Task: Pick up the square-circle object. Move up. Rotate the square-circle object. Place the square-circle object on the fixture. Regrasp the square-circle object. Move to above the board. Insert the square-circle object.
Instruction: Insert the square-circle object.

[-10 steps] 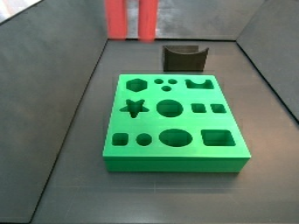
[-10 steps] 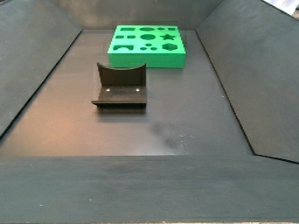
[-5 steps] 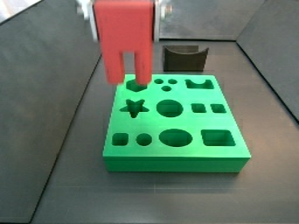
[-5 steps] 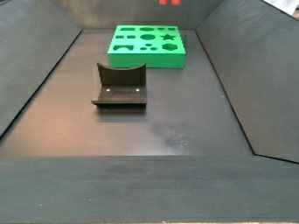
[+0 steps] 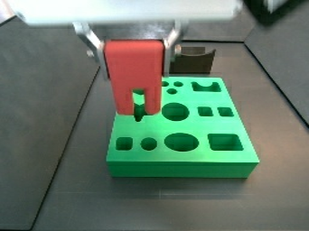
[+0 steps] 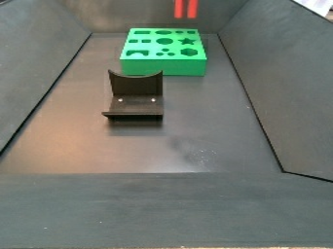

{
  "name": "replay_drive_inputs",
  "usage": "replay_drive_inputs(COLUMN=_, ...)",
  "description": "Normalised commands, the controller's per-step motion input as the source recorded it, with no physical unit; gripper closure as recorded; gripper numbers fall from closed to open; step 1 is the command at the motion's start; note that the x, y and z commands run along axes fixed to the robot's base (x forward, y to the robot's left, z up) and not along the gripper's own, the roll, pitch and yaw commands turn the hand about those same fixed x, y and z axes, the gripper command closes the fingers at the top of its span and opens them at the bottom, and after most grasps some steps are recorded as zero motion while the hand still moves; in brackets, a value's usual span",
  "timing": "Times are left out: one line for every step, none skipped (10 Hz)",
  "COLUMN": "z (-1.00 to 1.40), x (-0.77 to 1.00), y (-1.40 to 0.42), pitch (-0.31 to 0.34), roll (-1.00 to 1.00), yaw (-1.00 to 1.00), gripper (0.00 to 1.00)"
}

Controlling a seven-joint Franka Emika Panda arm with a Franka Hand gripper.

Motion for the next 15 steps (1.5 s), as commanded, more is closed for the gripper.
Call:
replay_drive_inputs(z=-0.75, x=0.0, y=-0.03, pitch=-0.137, roll=-0.1, yaw=0.0, gripper=1.0)
replay_drive_inputs(z=-0.67, x=0.0, y=-0.02, pitch=-0.144, roll=-0.15, yaw=-0.01, gripper=1.0)
replay_drive_inputs(z=-0.53, x=-0.07, y=-0.01, pitch=-0.191, roll=-0.21, yaw=0.0, gripper=1.0)
replay_drive_inputs(z=-0.45, x=-0.06, y=-0.1, pitch=-0.213, roll=-0.21, yaw=0.0, gripper=1.0)
replay_drive_inputs(z=-0.38, x=0.0, y=-0.31, pitch=-0.197, roll=0.0, yaw=0.09, gripper=1.0)
replay_drive_inputs(z=-0.29, x=0.0, y=-0.39, pitch=-0.1, roll=0.15, yaw=0.08, gripper=1.0)
replay_drive_inputs(z=-0.21, x=0.0, y=-0.3, pitch=-0.007, roll=0.16, yaw=0.07, gripper=1.0)
replay_drive_inputs(z=-0.16, x=0.0, y=-0.15, pitch=0.0, roll=0.15, yaw=0.05, gripper=1.0)
replay_drive_inputs(z=-0.17, x=0.0, y=-0.05, pitch=0.0, roll=0.16, yaw=0.01, gripper=1.0)
replay_drive_inputs(z=-0.25, x=0.0, y=0.0, pitch=-0.003, roll=0.08, yaw=0.0, gripper=1.0)
replay_drive_inputs(z=-0.19, x=0.0, y=0.03, pitch=0.0, roll=0.04, yaw=0.0, gripper=1.0)
replay_drive_inputs(z=-0.13, x=0.0, y=0.06, pitch=0.0, roll=0.01, yaw=0.0, gripper=1.0)
replay_drive_inputs(z=-0.19, x=0.09, y=0.0, pitch=0.0, roll=0.03, yaw=0.0, gripper=1.0)
replay_drive_inputs(z=-0.15, x=0.17, y=0.0, pitch=0.031, roll=0.07, yaw=0.0, gripper=1.0)
replay_drive_inputs(z=-0.11, x=0.22, y=0.0, pitch=0.069, roll=0.1, yaw=0.0, gripper=1.0)
